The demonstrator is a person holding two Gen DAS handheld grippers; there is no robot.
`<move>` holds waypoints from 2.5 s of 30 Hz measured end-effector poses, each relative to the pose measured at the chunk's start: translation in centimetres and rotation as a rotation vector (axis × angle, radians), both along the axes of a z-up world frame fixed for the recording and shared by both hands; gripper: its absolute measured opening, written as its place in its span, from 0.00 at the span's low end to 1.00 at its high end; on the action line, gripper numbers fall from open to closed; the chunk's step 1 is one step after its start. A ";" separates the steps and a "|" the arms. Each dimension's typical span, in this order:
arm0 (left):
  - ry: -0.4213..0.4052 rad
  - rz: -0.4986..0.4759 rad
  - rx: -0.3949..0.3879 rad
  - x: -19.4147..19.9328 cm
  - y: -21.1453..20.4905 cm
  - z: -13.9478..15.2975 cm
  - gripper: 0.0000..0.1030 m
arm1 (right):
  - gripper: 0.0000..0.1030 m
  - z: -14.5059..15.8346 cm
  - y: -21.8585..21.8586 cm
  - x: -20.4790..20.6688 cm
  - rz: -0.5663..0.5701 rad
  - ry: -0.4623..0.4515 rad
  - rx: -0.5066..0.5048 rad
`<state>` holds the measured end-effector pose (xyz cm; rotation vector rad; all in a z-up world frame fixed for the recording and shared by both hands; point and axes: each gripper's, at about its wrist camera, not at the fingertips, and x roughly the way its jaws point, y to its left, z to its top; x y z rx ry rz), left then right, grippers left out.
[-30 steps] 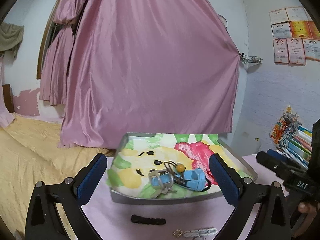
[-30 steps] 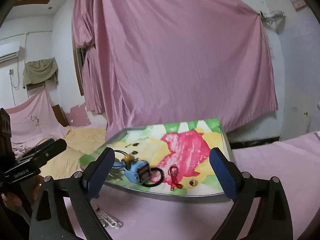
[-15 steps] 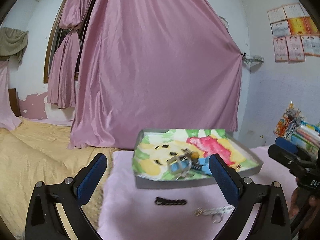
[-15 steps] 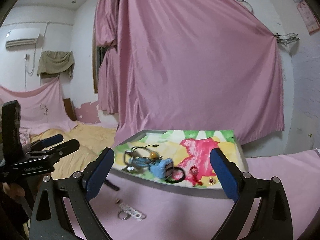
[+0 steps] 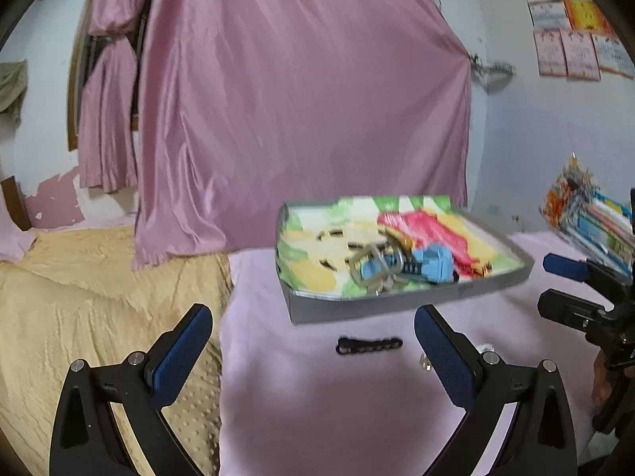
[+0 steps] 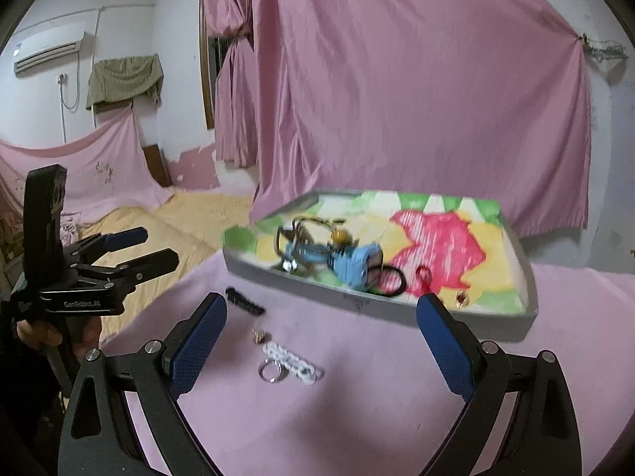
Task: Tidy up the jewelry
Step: 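Move both tools back toward the bracelets lying on the table, then grasp the black beaded bracelet with the left gripper while the right gripper grasps the white chain bracelet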
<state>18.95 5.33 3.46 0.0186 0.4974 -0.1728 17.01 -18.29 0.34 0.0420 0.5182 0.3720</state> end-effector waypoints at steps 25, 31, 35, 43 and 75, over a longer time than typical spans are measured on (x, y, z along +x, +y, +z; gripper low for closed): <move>0.299 -0.109 0.081 4.6 -1.8 -3.4 0.99 | 0.56 -3.5 0.3 4.0 0.070 0.299 -0.087; 0.335 -0.163 0.142 5.8 -2.5 -4.0 0.92 | 0.40 -4.1 0.7 4.5 0.106 0.343 -0.133; 0.344 -0.188 0.170 6.5 -2.8 -4.2 0.88 | 0.39 -4.2 1.3 4.7 0.138 0.350 -0.170; 0.361 -0.267 0.182 7.3 -3.3 -4.5 0.72 | 0.39 -4.0 2.5 5.1 0.197 0.341 -0.228; 0.386 -0.431 0.197 5.7 -5.0 -4.3 0.16 | 0.15 -3.5 4.9 5.6 0.410 0.283 -0.313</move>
